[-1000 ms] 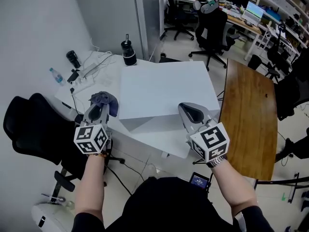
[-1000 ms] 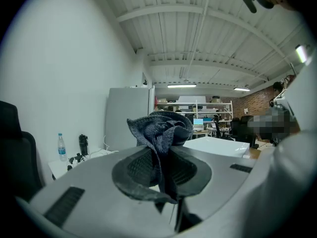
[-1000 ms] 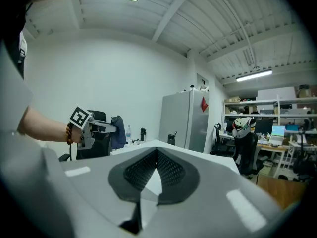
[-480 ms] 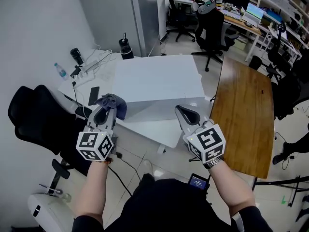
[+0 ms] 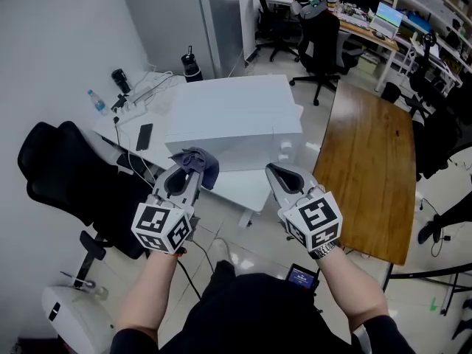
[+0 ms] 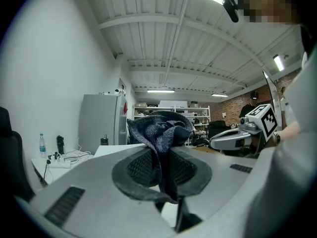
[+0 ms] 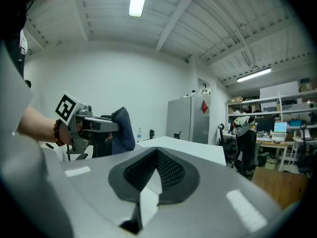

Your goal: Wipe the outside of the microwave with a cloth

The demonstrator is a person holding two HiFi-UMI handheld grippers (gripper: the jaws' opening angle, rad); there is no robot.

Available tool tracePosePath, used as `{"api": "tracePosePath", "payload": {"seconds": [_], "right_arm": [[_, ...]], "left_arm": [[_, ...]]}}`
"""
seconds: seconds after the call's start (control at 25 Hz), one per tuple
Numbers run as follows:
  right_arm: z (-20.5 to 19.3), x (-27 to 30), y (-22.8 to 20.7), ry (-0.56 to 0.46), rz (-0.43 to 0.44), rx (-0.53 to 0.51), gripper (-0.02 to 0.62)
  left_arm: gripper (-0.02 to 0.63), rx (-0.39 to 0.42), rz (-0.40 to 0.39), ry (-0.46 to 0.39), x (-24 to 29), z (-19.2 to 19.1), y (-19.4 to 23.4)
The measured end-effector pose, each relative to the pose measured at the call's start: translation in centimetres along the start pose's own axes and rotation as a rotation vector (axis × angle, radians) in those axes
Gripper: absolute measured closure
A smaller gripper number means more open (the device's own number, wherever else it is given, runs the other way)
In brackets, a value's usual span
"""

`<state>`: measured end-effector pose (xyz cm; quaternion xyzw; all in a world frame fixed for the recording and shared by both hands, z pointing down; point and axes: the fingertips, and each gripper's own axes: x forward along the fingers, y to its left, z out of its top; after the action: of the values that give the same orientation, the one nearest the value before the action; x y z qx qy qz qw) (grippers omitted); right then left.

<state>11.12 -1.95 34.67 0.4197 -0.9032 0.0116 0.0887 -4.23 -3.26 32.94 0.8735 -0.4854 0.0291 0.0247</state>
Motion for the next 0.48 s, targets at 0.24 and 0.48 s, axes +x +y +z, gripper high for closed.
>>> {"api": "tracePosePath", "payload": {"seconds": [0.24, 0.48], "right_arm": [[-0.4, -1.8, 1.6, -0.007, 0.010, 0.000, 0.595], [-0.5, -2.9, 3.0, -0.016, 0.022, 0.000, 0.595]], "left_arm": [[0.543, 0.003, -0.046, 0.001, -1.4, 0.0, -3.6], [0.543, 0.007, -0.076, 0.008, -2.5, -0.1, -5.9]]}}
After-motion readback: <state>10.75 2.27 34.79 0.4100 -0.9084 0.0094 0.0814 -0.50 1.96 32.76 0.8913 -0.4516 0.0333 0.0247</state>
